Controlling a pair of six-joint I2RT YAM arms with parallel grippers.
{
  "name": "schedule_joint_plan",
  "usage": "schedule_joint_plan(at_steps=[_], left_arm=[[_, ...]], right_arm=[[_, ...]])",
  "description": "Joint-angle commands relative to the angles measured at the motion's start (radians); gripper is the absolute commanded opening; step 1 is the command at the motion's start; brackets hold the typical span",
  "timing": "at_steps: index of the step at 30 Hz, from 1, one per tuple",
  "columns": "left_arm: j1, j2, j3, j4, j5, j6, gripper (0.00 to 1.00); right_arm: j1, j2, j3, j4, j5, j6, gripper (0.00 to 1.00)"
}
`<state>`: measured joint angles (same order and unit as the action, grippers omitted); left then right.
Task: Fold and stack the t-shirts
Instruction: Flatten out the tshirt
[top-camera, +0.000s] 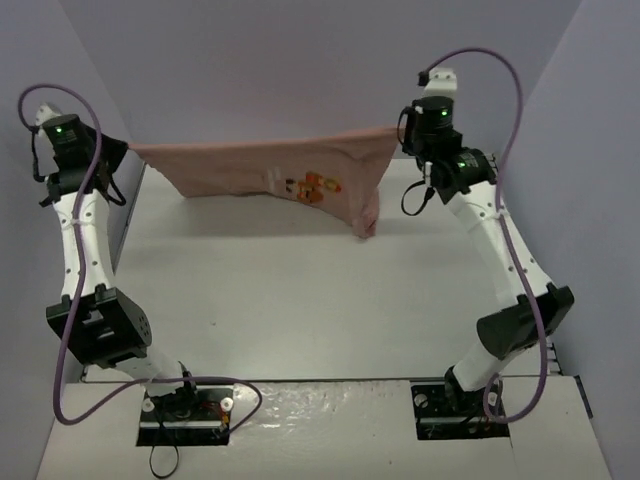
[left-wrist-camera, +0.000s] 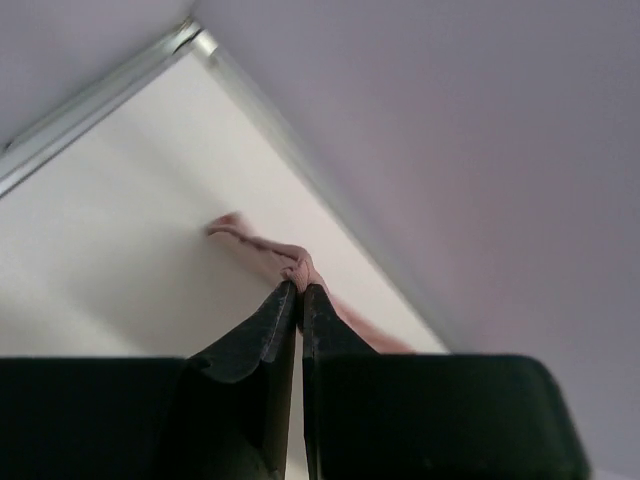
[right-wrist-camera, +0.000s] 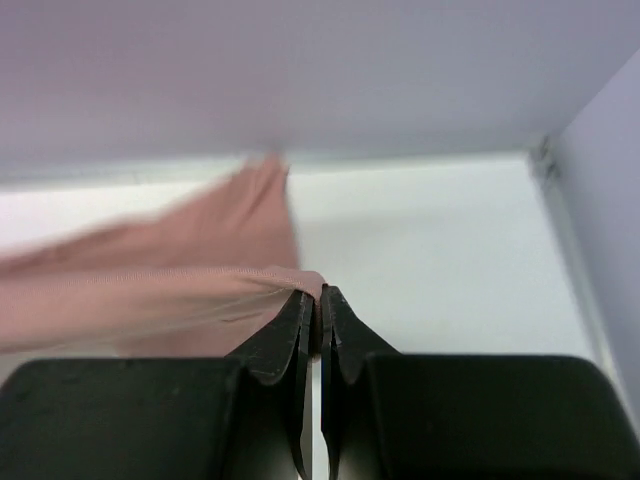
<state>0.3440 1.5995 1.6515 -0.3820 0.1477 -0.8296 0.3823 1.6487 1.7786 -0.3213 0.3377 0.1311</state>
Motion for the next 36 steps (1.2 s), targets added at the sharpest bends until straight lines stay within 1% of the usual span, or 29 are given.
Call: schedule_joint_plan(at_steps=[1, 5, 6, 10, 16, 21, 25, 29, 36], left_arm=[[0.081, -0.082, 0.238, 0.007, 0.076, -0.076, 0.00], [0.107, -0.107, 0.383, 0.006, 0.130, -0.095, 0.00], [0.107, -0.118, 0.433, -0.001, 0.144, -0.089, 0.00], [0.107, -0.155, 0.551, -0.027, 0.167, -0.059, 0.00], [0.104, -0.182, 0.683, -0.020, 0.218, -0.066, 0.00], [0.104, -0.169, 0.763, 0.026, 0.259, -0.103, 0.00], [0.099, -0.146, 0.779, 0.076, 0.262, -0.115, 0.00], [0.099, -0.136, 0.720, 0.117, 0.278, -0.164, 0.00], [0.096, -0.152, 0.687, 0.145, 0.285, -0.153, 0.00]], right_arm=[[-0.072, -0.087, 0.214, -0.020, 0.109, -0.190, 0.00], [-0.091, -0.110, 0.347, -0.018, 0.141, -0.234, 0.00], [-0.091, -0.120, 0.371, -0.018, 0.140, -0.245, 0.00], [-0.091, -0.167, 0.456, -0.019, 0.107, -0.267, 0.00], [-0.091, -0.245, 0.481, -0.016, 0.023, -0.292, 0.00], [-0.091, -0.262, 0.520, -0.011, -0.018, -0.314, 0.00], [-0.089, -0.237, 0.557, 0.004, -0.028, -0.337, 0.00], [-0.089, -0.192, 0.570, 0.013, -0.046, -0.344, 0.00], [-0.089, -0.175, 0.571, 0.029, -0.039, -0.346, 0.00]])
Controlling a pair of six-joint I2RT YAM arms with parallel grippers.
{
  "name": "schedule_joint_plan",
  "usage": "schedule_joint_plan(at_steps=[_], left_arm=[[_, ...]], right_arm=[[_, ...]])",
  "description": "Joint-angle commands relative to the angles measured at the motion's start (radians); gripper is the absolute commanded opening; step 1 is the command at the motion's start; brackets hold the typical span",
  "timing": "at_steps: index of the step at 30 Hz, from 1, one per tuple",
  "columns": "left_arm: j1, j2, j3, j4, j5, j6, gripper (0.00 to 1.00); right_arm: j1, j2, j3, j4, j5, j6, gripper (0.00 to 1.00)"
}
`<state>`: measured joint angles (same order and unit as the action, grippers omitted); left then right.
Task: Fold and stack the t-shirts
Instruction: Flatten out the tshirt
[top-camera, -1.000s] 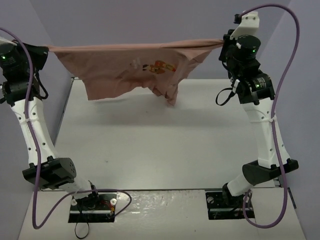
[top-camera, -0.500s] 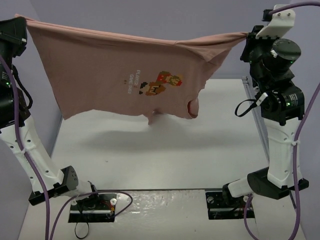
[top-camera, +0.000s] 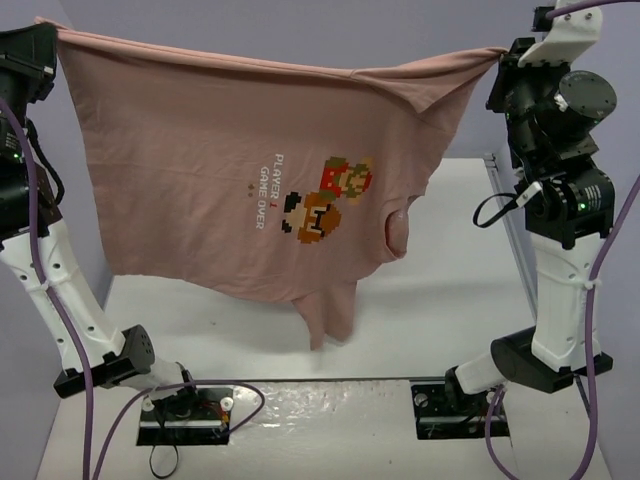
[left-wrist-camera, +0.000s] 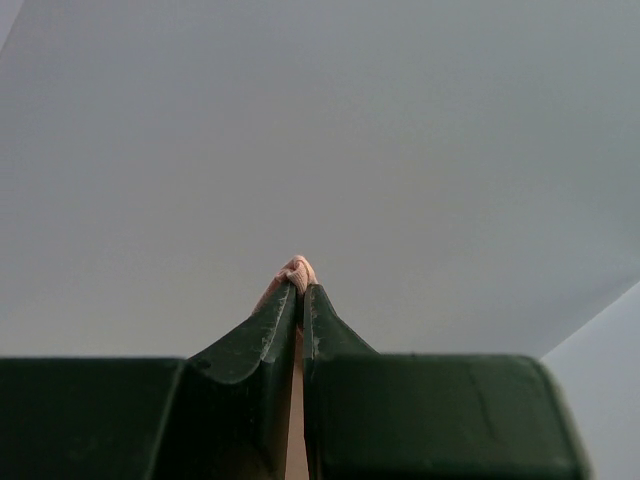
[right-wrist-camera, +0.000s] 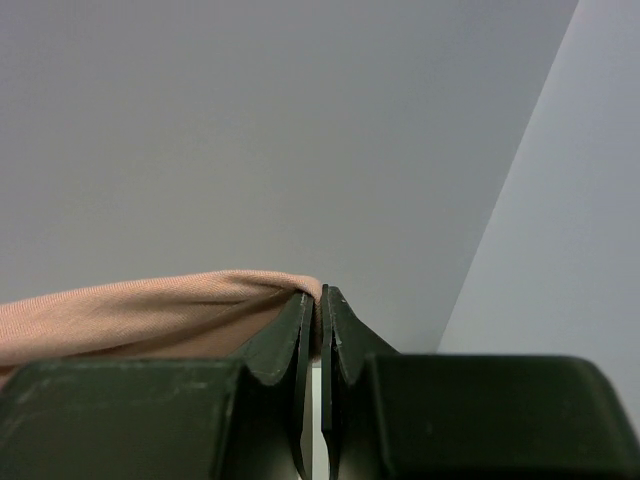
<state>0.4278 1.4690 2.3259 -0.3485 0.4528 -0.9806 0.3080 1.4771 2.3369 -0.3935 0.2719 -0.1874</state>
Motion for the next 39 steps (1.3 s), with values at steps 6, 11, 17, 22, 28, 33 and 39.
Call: schedule_joint_plan(at_steps=[6, 11, 17, 22, 28, 33, 39], left_arm=[[-0.054, -0.081, 0.033, 0.093, -0.027, 0.086, 0.00], [-0.136, -0.159, 0.018, 0.039, -0.058, 0.190, 0.00], [-0.215, -0.316, -0.121, -0.013, -0.096, 0.287, 0.00], [-0.277, -0.424, -0.157, -0.044, -0.121, 0.342, 0.00], [-0.339, -0.467, -0.138, -0.064, -0.157, 0.398, 0.00], [-0.358, -0.458, -0.248, -0.057, -0.162, 0.395, 0.00], [-0.362, -0.417, -0.529, -0.021, -0.203, 0.396, 0.00]], right_arm=[[-0.015, -0.079, -0.013, 0.111, 0.020, -0.032, 0.00], [-0.015, -0.202, -0.122, 0.113, 0.006, -0.024, 0.00], [-0.015, -0.372, -0.259, 0.114, -0.002, -0.029, 0.00], [-0.015, -0.458, -0.266, 0.116, -0.025, -0.042, 0.00], [-0.015, -0.472, -0.215, 0.114, -0.036, -0.058, 0.00], [-0.009, -0.432, -0.271, 0.113, -0.051, -0.054, 0.00], [-0.010, -0.349, -0.453, 0.115, -0.038, -0.048, 0.00]])
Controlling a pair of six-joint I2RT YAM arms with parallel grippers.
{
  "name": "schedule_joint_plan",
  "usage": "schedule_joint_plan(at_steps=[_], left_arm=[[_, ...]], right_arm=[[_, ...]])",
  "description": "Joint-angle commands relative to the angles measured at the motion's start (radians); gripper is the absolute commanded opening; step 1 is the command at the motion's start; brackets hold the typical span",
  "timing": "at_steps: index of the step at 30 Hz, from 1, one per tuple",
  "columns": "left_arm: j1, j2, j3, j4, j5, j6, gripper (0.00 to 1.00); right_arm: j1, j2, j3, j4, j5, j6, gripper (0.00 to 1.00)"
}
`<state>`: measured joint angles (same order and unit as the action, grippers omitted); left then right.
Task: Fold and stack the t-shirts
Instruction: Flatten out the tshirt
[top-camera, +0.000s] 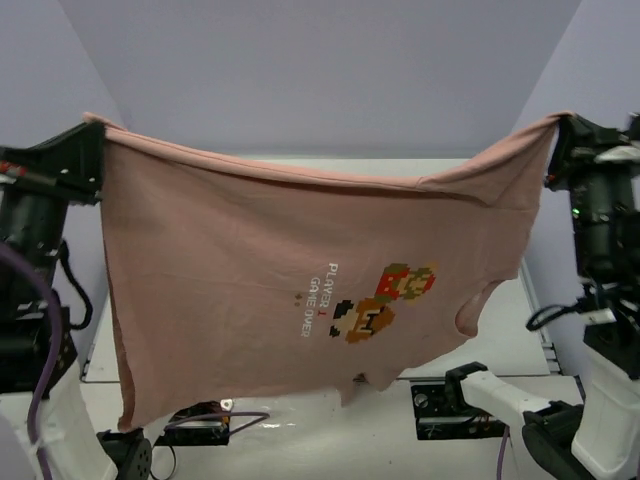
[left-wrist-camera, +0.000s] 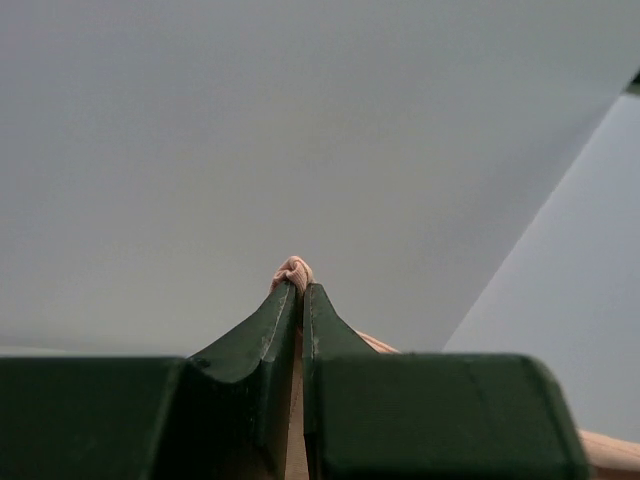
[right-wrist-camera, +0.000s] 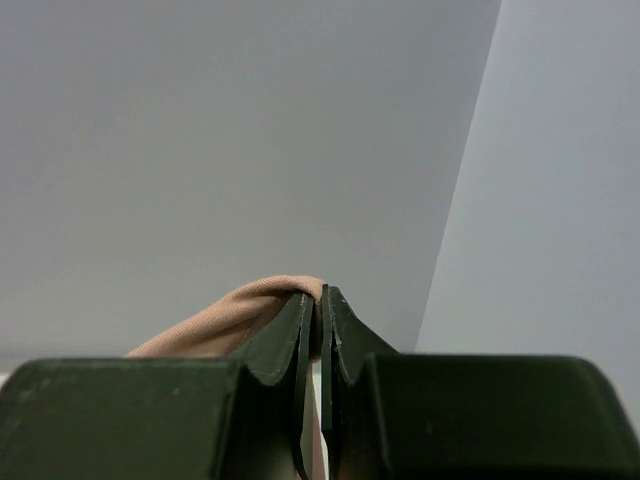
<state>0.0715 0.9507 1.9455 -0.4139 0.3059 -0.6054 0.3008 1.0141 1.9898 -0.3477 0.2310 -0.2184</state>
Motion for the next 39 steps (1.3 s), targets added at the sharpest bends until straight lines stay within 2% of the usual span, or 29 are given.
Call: schedule_joint_plan(at_steps=[1, 3, 7, 13, 17, 20, 25, 26, 27, 28, 30, 31, 32, 34, 35, 37, 39], left_arm=[[-0.006, 0.118, -0.195, 0.046, -0.069, 0.026, 0.00], [-0.006, 0.147, -0.336, 0.073, -0.126, 0.039, 0.00], [-0.004, 0.237, -0.498, 0.150, -0.240, 0.077, 0.00], [0.002, 0.495, -0.585, 0.316, -0.317, 0.086, 0.00], [0.002, 0.708, -0.515, 0.385, -0.330, 0.088, 0.00], [0.002, 0.884, -0.426, 0.397, -0.321, 0.093, 0.00], [0.001, 1.127, -0.188, 0.390, -0.292, 0.114, 0.00], [0.001, 1.170, -0.134, 0.381, -0.279, 0.118, 0.00], [0.001, 1.205, -0.089, 0.372, -0.274, 0.123, 0.04], [0.001, 1.220, -0.036, 0.362, -0.270, 0.132, 0.13], [-0.001, 1.216, 0.048, 0.350, -0.274, 0.150, 0.52], [-0.001, 1.198, 0.058, 0.346, -0.274, 0.162, 0.58], [-0.001, 1.174, 0.066, 0.342, -0.274, 0.174, 0.65], [-0.003, 1.113, 0.065, 0.320, -0.273, 0.198, 0.80], [-0.006, 1.081, 0.056, 0.296, -0.267, 0.217, 0.83], [-0.017, 1.003, 0.031, 0.235, -0.248, 0.263, 0.83], [-0.042, 0.947, -0.042, 0.145, -0.245, 0.306, 0.83]], right_arm=[[-0.003, 0.138, -0.135, 0.070, 0.007, -0.018, 0.00], [-0.004, 0.188, -0.194, 0.072, 0.009, -0.014, 0.00], [-0.006, 0.314, -0.310, 0.129, 0.002, -0.005, 0.00], [-0.009, 0.567, -0.380, 0.291, -0.027, -0.001, 0.00], [-0.011, 0.791, -0.302, 0.352, -0.048, -0.026, 0.00], [-0.012, 0.993, -0.170, 0.373, -0.057, -0.051, 0.00], [-0.014, 1.277, 0.100, 0.374, -0.035, -0.073, 0.00], [-0.014, 1.329, 0.154, 0.373, -0.027, -0.073, 0.03], [-0.015, 1.375, 0.197, 0.373, -0.022, -0.070, 0.15], [-0.015, 1.397, 0.245, 0.374, -0.016, -0.065, 0.31], [-0.016, 1.404, 0.296, 0.372, -0.012, -0.057, 0.56], [-0.018, 1.390, 0.306, 0.372, -0.015, -0.055, 0.67], [-0.019, 1.366, 0.298, 0.372, -0.020, -0.049, 0.74], [-0.021, 1.297, 0.246, 0.372, -0.031, -0.025, 0.80], [-0.022, 1.252, 0.201, 0.372, -0.042, 0.000, 0.81], [-0.022, 1.123, 0.093, 0.371, -0.073, 0.062, 0.82], [-0.020, 1.000, -0.087, 0.369, -0.114, 0.166, 0.82]])
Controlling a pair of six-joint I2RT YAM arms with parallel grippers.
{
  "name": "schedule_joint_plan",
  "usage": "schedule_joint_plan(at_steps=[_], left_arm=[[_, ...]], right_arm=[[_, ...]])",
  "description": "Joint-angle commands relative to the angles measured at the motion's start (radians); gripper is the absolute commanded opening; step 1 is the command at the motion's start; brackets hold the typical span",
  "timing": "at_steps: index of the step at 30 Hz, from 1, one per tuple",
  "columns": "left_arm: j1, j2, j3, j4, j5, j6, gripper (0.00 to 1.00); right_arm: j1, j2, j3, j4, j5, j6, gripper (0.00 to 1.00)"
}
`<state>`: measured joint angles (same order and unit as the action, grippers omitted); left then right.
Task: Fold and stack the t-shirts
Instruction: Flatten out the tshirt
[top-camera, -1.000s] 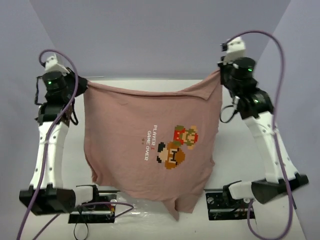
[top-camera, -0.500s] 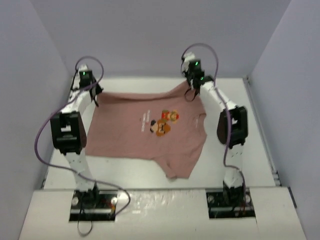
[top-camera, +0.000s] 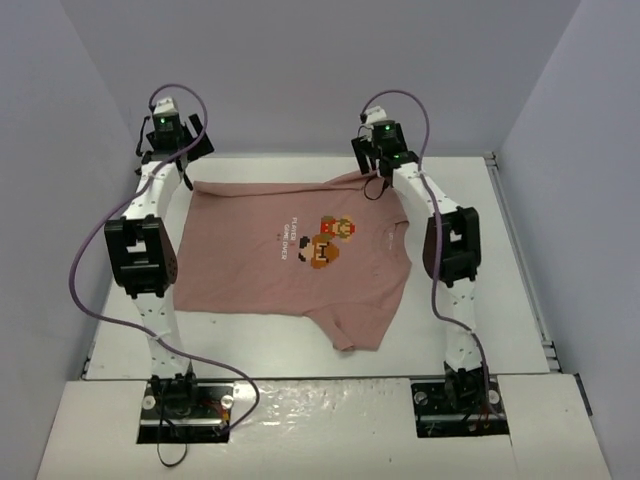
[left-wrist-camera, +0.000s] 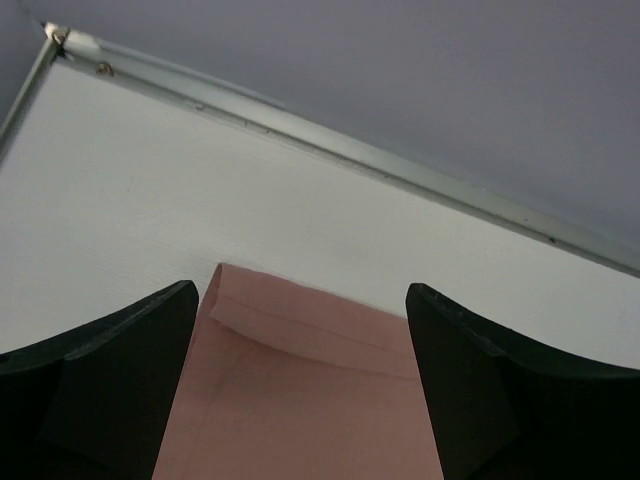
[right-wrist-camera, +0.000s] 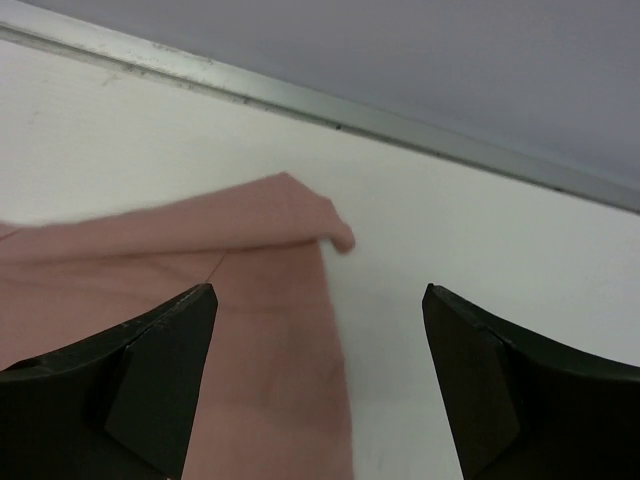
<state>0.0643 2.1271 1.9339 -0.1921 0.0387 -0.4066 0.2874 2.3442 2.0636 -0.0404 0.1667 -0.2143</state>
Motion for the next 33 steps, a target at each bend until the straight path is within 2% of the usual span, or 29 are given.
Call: schedule_joint_plan(at_steps=[1, 2, 3, 6, 13, 17, 22, 24, 29, 33], left_arm=[[-0.044, -0.273, -0.070, -0.100, 0.019, 0.118, 0.83], [-0.053, -0.299, -0.109, -0.124, 0.016, 0.126, 0.83], [-0.055, -0.321, -0.152, -0.145, 0.010, 0.130, 0.83], [-0.117, -0.393, -0.345, -0.178, 0.010, 0.109, 0.83], [-0.189, -0.417, -0.642, -0.199, 0.005, 0.030, 0.83], [-0.208, -0.391, -0.701, -0.199, -0.006, 0.005, 0.83], [-0.208, -0.320, -0.704, -0.210, -0.019, -0.025, 0.82], [-0.208, -0.260, -0.671, -0.223, -0.027, -0.028, 0.82], [-0.210, -0.121, -0.561, -0.232, -0.051, -0.027, 0.74], [-0.208, -0.004, -0.427, -0.270, -0.044, -0.043, 0.73]], right_arm=[[-0.007, -0.378, -0.226, 0.061, -0.062, 0.206, 0.82], [-0.005, -0.412, -0.348, 0.060, -0.065, 0.254, 0.82], [-0.004, -0.445, -0.373, 0.060, -0.065, 0.292, 0.82], [0.005, -0.543, -0.629, 0.048, -0.075, 0.388, 0.81], [0.038, -0.677, -0.934, 0.008, -0.102, 0.554, 0.80], [0.068, -0.711, -1.050, 0.004, -0.090, 0.592, 0.79], [0.058, -0.664, -1.089, 0.004, -0.065, 0.637, 0.78], [0.045, -0.598, -1.071, 0.003, -0.068, 0.645, 0.77], [-0.004, -0.447, -0.967, 0.000, -0.064, 0.639, 0.76], [-0.059, -0.341, -0.801, -0.020, -0.017, 0.609, 0.75]])
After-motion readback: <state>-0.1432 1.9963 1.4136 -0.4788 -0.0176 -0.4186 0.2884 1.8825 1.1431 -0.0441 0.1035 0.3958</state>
